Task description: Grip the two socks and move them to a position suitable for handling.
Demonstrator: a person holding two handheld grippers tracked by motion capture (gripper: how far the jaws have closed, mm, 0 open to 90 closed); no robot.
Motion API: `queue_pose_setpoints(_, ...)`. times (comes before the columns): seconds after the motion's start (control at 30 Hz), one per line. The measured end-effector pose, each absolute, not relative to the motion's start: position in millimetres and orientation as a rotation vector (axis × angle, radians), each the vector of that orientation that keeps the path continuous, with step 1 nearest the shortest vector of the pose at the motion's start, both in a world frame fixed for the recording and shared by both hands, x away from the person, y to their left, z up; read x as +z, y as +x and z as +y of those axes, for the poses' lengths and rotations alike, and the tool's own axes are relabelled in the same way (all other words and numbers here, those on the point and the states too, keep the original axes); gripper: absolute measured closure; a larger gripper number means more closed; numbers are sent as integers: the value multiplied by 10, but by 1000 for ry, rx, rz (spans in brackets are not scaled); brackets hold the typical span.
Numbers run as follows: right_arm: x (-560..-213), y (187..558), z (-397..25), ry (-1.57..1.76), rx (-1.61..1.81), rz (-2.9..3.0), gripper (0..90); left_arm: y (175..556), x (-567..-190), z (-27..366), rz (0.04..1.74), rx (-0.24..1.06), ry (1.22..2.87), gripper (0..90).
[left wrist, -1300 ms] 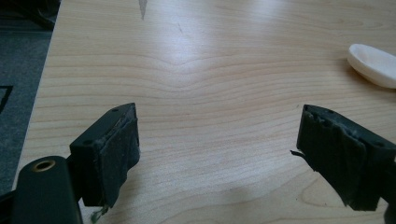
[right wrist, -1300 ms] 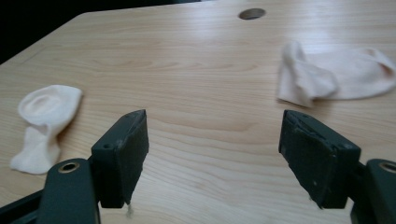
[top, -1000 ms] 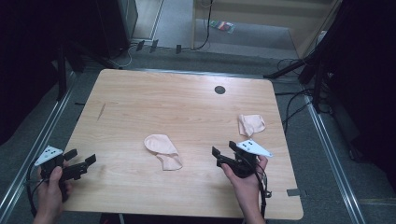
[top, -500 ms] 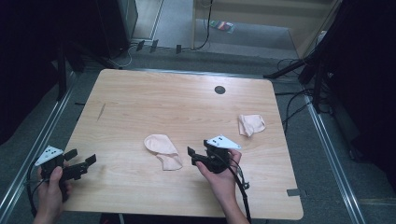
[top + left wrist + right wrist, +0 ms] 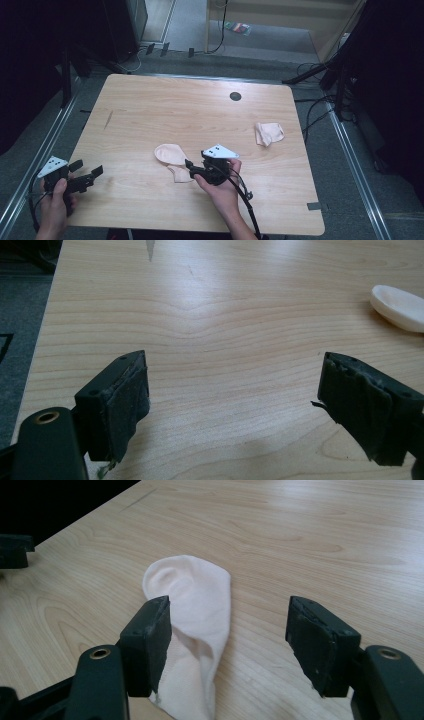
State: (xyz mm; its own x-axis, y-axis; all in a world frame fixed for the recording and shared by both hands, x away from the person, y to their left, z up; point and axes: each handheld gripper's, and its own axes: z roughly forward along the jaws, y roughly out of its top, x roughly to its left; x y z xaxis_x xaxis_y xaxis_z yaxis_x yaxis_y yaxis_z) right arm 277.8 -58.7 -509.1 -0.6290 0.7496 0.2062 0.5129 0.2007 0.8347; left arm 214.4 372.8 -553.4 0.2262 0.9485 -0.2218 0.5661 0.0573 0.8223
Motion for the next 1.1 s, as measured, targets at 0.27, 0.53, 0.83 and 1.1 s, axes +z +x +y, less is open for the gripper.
queue_pose_setpoints(0.27, -5147, 2782, -386, 1125, 1412, 2311, 439, 2145, -5534, 3728, 1447, 547, 1620, 133)
queue_pose_setpoints(0.53, -5234, 2780, -179, 1039, 1342, 2372, 437, 2144, -5534, 3728, 1449, 544, 1617, 132)
queue_pose_setpoints(0.83, -5418, 2860, -35, 975, 1180, 2464, 451, 2145, -5535, 3727, 1449, 544, 1616, 132)
queue_pose_setpoints(1.1, -5500, 2823, 1, 935, 1089, 2416, 592, 2146, -5535, 3726, 1449, 544, 1617, 133)
